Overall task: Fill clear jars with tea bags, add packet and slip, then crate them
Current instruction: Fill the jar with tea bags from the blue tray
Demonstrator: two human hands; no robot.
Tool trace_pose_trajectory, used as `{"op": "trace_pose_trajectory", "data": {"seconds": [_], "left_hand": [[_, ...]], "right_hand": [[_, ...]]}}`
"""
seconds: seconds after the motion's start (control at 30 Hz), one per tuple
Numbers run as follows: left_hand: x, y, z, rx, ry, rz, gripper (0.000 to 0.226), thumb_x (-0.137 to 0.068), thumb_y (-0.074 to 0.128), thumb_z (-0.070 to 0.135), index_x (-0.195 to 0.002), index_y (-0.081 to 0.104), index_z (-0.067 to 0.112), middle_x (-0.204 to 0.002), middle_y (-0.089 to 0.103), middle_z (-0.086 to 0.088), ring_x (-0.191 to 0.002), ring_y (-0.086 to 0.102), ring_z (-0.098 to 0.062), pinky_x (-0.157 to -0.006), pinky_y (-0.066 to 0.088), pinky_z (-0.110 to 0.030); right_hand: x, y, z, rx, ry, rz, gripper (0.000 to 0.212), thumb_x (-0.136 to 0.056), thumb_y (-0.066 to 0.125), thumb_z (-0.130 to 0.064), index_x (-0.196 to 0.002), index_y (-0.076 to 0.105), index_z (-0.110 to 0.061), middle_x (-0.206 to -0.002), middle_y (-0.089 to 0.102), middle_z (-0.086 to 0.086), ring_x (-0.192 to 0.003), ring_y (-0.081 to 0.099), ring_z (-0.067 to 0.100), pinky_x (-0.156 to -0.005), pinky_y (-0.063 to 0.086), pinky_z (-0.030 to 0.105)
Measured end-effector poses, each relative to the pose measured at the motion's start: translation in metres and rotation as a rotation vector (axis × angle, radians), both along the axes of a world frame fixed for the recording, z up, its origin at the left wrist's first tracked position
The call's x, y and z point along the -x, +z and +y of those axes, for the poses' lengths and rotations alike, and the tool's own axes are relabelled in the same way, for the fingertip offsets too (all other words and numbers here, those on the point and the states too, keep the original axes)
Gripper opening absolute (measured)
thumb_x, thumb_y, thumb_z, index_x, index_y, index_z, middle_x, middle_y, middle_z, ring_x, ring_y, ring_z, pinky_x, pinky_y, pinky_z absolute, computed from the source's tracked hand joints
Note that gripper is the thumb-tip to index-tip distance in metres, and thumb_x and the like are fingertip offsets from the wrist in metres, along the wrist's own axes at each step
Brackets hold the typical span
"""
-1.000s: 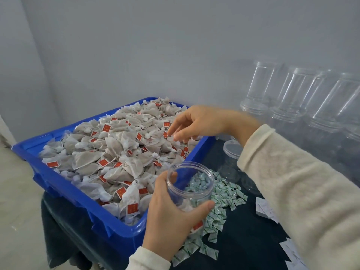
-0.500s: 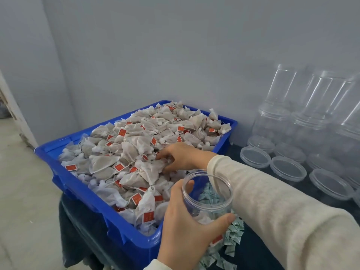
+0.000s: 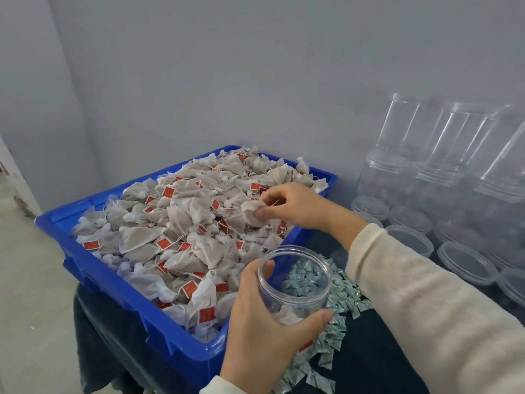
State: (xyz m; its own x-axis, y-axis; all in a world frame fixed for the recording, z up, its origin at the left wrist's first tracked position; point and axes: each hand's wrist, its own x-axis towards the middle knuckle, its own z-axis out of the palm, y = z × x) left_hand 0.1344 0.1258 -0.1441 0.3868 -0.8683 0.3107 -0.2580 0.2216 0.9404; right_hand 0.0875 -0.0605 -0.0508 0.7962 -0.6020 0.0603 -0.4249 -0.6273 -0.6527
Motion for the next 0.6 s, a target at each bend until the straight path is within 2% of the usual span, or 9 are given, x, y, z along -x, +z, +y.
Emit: {"op": "trace_pose_trajectory", "data": {"seconds": [0.1, 0.2, 0.27, 0.33, 0.37, 0.47, 0.6], "left_hand": [[0.0, 0.0, 0.0, -0.023, -0.006, 0.009, 0.087, -0.038, 0.08, 0.074, -0.111, 0.036, 0.059, -0.114, 0.051, 0.037, -0.11, 0.05, 0.012, -0.088, 0.045, -0.012], [0.001, -0.002, 0.0, -0.047, 0.001, 0.005, 0.101, -0.035, 0.077, 0.078, -0.123, 0.035, 0.05, -0.119, 0.05, 0.032, -0.112, 0.049, 0.01, -0.098, 0.047, -0.024], [0.001, -0.003, 0.0, -0.06, 0.006, -0.007, 0.113, -0.034, 0.076, 0.08, -0.132, 0.035, 0.041, -0.122, 0.049, 0.031, -0.114, 0.049, 0.008, -0.101, 0.046, -0.03], [0.001, -0.004, -0.001, -0.069, -0.006, 0.008, 0.117, -0.034, 0.077, 0.078, -0.134, 0.035, 0.036, -0.124, 0.051, 0.027, -0.117, 0.051, 0.002, -0.102, 0.046, -0.035], [0.002, -0.004, -0.001, -0.068, -0.012, 0.02, 0.117, -0.034, 0.078, 0.078, -0.134, 0.036, 0.035, -0.124, 0.052, 0.024, -0.117, 0.052, -0.001, -0.101, 0.047, -0.037], [0.002, -0.004, -0.001, -0.058, -0.018, 0.052, 0.114, -0.034, 0.079, 0.077, -0.132, 0.039, 0.034, -0.119, 0.057, 0.02, -0.112, 0.057, -0.003, -0.097, 0.05, -0.038], [0.003, -0.003, -0.001, -0.045, -0.004, 0.065, 0.104, -0.037, 0.083, 0.068, -0.126, 0.042, 0.035, -0.112, 0.06, 0.022, -0.104, 0.06, 0.0, -0.093, 0.052, -0.036]], "right_hand": [[0.025, 0.019, 0.018, -0.136, -0.04, -0.177, 0.021, -0.079, 0.074, -0.039, -0.092, 0.072, -0.023, -0.088, 0.072, -0.006, -0.077, 0.064, 0.003, -0.075, 0.053, 0.019], [0.047, 0.033, 0.04, -0.276, -0.04, -0.35, 0.026, -0.06, 0.079, -0.04, -0.081, 0.073, -0.026, -0.087, 0.074, 0.002, -0.082, 0.064, 0.019, -0.085, 0.054, 0.041], [0.059, 0.035, 0.056, -0.34, -0.012, -0.4, 0.024, -0.054, 0.081, -0.039, -0.076, 0.074, -0.033, -0.078, 0.072, -0.001, -0.076, 0.066, 0.016, -0.076, 0.056, 0.036], [0.069, 0.031, 0.069, -0.377, 0.005, -0.431, 0.018, -0.056, 0.08, -0.032, -0.072, 0.073, -0.035, -0.071, 0.071, -0.005, -0.067, 0.067, 0.009, -0.061, 0.057, 0.023], [0.073, 0.027, 0.075, -0.388, 0.002, -0.446, 0.016, -0.058, 0.08, -0.028, -0.072, 0.072, -0.033, -0.072, 0.071, -0.003, -0.066, 0.068, 0.009, -0.059, 0.056, 0.021], [0.079, 0.016, 0.087, -0.376, -0.042, -0.454, 0.02, -0.062, 0.08, -0.022, -0.076, 0.066, -0.022, -0.08, 0.074, 0.003, -0.072, 0.071, 0.016, -0.063, 0.058, 0.025], [0.083, 0.014, 0.093, -0.208, -0.1, -0.32, 0.018, -0.071, 0.082, -0.015, -0.078, 0.066, -0.018, -0.083, 0.075, 0.002, -0.08, 0.072, 0.021, -0.075, 0.06, 0.036]]}}
